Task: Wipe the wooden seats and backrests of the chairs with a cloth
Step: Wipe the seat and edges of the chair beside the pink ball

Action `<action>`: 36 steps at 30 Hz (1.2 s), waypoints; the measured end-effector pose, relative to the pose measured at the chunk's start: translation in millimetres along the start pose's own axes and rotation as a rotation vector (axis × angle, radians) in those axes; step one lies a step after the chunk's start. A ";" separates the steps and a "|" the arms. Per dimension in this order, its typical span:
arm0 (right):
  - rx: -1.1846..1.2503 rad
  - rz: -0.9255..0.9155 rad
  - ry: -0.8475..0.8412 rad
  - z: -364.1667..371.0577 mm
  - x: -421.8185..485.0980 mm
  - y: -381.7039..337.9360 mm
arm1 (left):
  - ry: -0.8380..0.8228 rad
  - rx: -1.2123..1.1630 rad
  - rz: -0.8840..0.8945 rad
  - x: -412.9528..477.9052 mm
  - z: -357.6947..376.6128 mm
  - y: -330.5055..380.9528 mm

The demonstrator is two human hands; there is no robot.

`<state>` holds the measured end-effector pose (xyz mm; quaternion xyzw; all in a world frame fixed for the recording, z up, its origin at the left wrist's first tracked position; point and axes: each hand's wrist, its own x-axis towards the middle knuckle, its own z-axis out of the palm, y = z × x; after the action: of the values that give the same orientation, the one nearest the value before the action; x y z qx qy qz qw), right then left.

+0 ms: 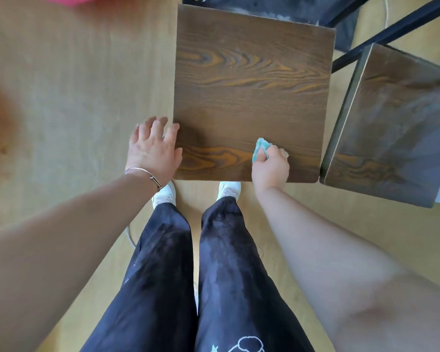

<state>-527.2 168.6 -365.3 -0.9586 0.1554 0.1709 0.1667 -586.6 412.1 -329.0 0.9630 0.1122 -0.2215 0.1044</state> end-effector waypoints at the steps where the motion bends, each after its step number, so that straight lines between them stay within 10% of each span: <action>1: 0.006 -0.040 -0.018 7.2 -4.7 -13.6 | 0.006 -0.018 -0.021 -3.9 0.2 -8.4; 10: 0.003 -0.552 -0.337 42.1 -21.9 -135.7 | 0.019 -0.096 -0.137 -26.4 5.4 -61.5; 18: -0.251 -0.643 -0.239 34.1 56.6 -199.6 | 0.026 -0.119 -0.141 -24.8 5.6 -66.1; 36: -0.080 -0.635 -0.393 42.8 -67.5 -60.1 | 0.001 -0.032 -0.026 -12.8 -15.6 -56.0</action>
<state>-577.9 254.7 -361.6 -0.9137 -0.1914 0.2973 0.2003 -606.2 467.2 -317.9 0.9598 0.1282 -0.2206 0.1170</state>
